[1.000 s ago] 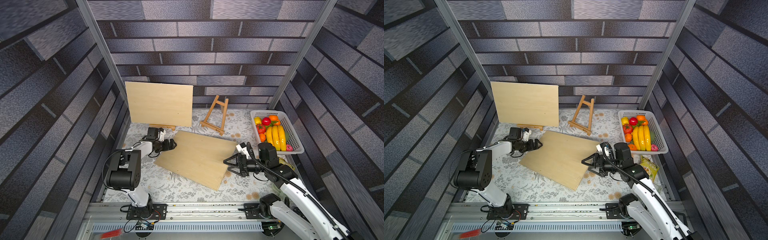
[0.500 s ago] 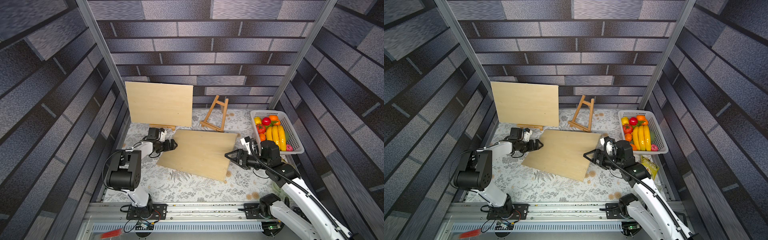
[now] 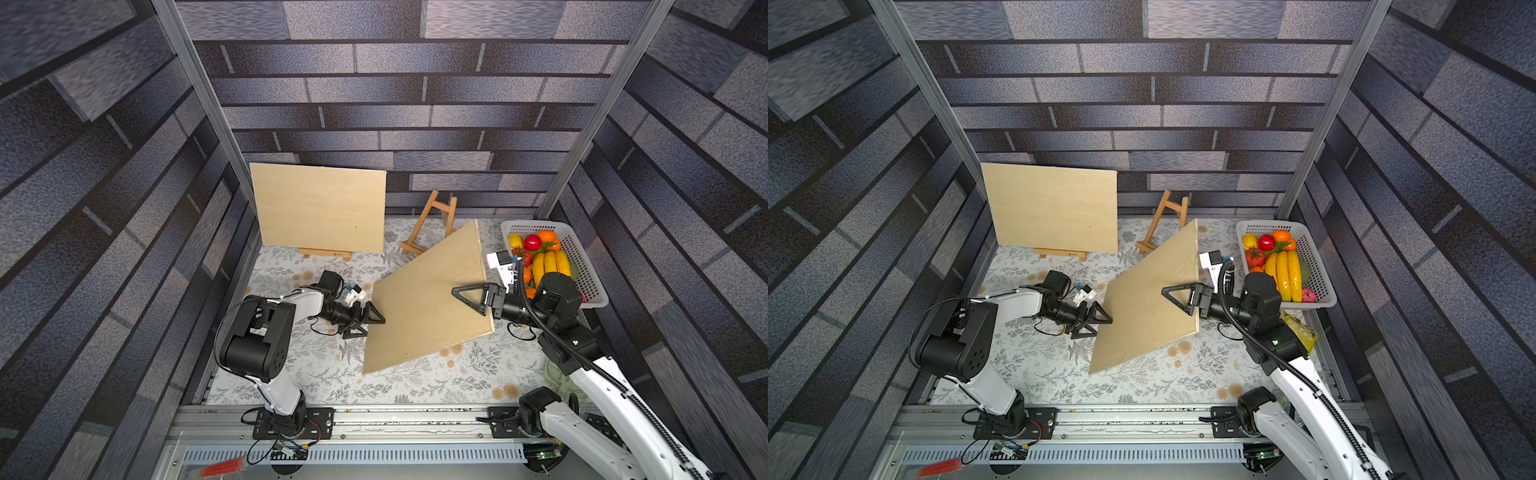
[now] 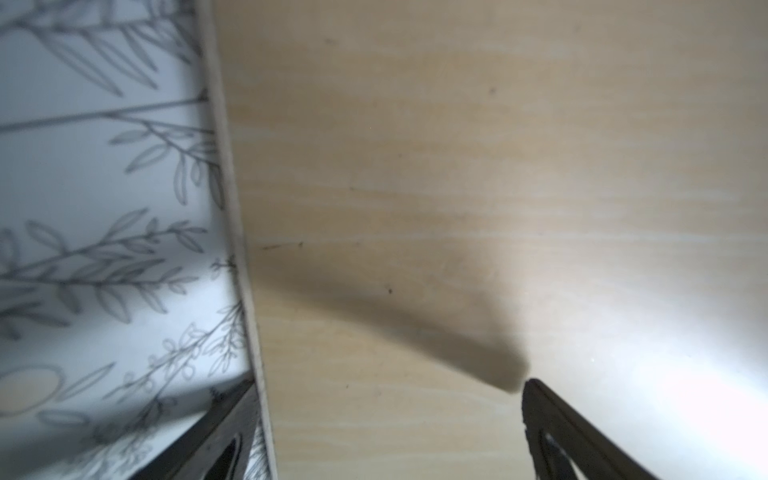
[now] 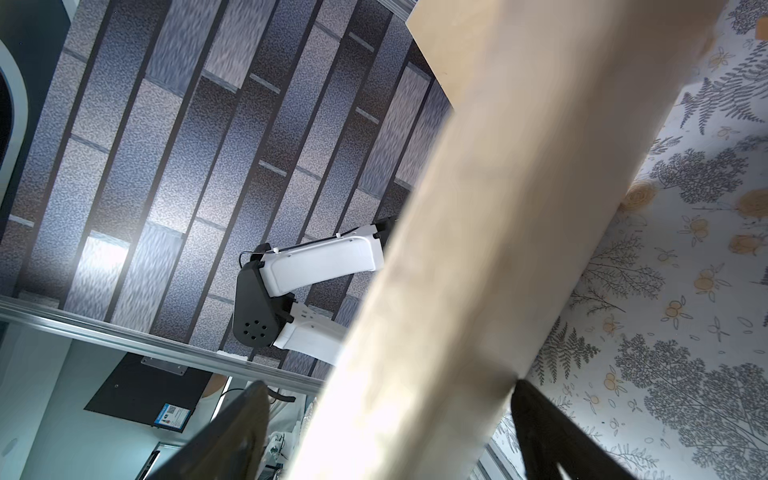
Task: Assemble the easel
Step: Pick up the drawing board from the center of the board.
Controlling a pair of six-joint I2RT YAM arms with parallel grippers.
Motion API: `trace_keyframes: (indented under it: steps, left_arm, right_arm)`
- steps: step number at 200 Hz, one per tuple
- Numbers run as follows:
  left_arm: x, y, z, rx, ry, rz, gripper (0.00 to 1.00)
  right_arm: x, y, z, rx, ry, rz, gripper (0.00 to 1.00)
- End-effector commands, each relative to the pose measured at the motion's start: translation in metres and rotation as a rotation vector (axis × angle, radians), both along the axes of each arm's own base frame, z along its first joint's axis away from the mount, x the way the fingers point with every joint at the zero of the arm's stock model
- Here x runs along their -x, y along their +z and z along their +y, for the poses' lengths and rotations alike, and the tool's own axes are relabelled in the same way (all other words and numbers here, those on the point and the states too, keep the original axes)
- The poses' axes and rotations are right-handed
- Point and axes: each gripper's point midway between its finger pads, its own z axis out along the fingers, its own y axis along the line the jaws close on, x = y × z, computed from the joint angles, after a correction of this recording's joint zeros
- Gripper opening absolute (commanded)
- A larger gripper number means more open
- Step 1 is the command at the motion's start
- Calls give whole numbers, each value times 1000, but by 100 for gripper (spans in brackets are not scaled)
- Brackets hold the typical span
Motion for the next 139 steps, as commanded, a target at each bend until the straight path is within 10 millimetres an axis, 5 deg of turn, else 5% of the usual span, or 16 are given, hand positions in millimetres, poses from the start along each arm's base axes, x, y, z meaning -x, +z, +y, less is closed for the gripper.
trace_keyframes:
  steps: [1,50,139]
  left_arm:
    - [44,-3,-4,39,-12,267,100]
    - [36,-3,9,6,27,247,100]
    - [32,-11,22,-32,46,254,100]
  right_arm:
    - [14,-51,-5,156,24,166,90]
    - [45,-73,-26,313,36,233,92]
    - [66,-53,-37,308,40,203,89]
